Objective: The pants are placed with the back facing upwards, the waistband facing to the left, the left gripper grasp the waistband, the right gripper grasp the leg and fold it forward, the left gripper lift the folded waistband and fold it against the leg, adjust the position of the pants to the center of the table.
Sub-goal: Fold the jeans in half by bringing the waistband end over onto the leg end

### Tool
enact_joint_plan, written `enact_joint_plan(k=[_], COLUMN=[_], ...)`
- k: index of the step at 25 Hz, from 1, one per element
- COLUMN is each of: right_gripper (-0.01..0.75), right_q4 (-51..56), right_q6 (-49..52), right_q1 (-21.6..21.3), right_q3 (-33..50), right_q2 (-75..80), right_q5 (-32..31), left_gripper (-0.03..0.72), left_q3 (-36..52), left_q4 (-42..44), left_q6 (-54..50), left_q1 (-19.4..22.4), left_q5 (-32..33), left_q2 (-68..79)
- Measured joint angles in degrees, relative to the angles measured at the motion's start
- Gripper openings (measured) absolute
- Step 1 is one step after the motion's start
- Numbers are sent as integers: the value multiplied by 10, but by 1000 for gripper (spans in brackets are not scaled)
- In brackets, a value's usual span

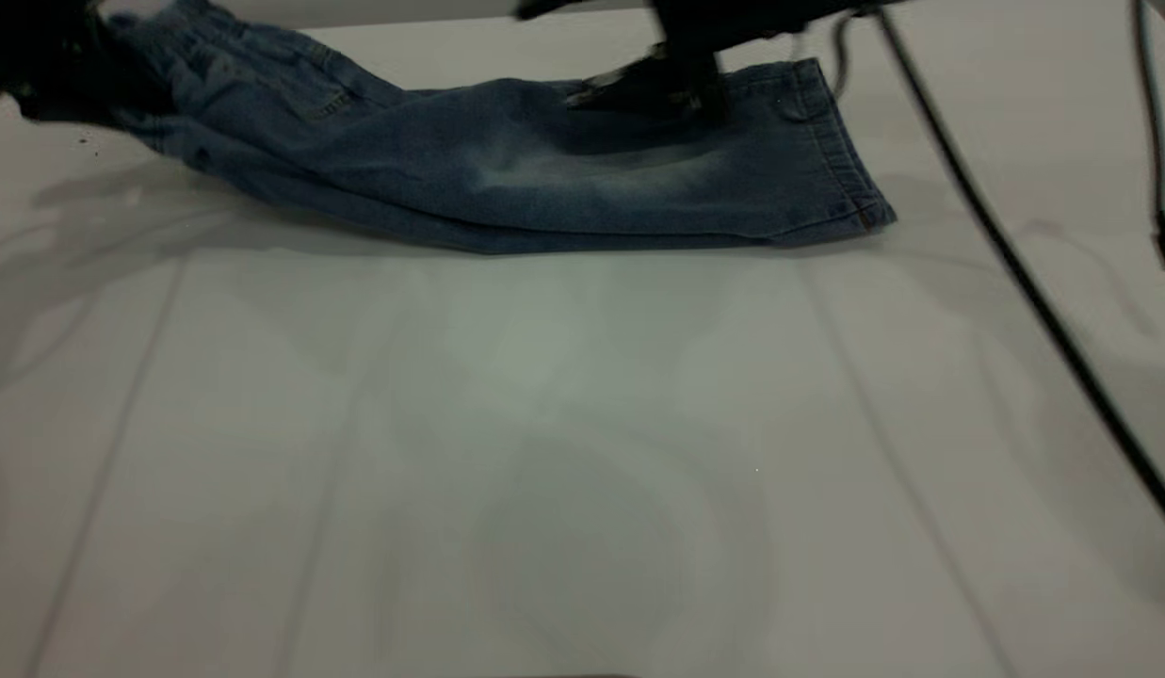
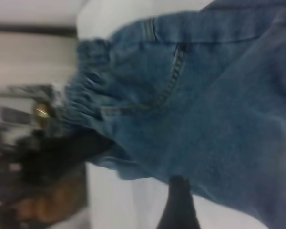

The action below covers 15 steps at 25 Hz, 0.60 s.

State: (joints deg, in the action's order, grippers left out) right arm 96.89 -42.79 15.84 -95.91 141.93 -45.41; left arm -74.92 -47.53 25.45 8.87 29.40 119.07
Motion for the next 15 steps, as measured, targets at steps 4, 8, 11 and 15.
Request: enact_joint_plan(k=[4,8,11,15], right_gripper=[474,474,474,474], right_q4=[-66,-100,-106,-119], right_q6=[21,47,65,88], right_q1=[49,82,102,128], right_q3=[-41,-78,-107,-139], right_q2=[1,22,56,90], right_q5=[62,101,109,95], left_gripper=[90,90,90,90], left_q3=[1,2,2,2], left_q4=[28,36,39,43], left_q6=[1,7,19,26], left_q1=[-19,-33,-42,-53], left_q5=[16,32,40,48], left_q2=[-39,-75,-99,-118])
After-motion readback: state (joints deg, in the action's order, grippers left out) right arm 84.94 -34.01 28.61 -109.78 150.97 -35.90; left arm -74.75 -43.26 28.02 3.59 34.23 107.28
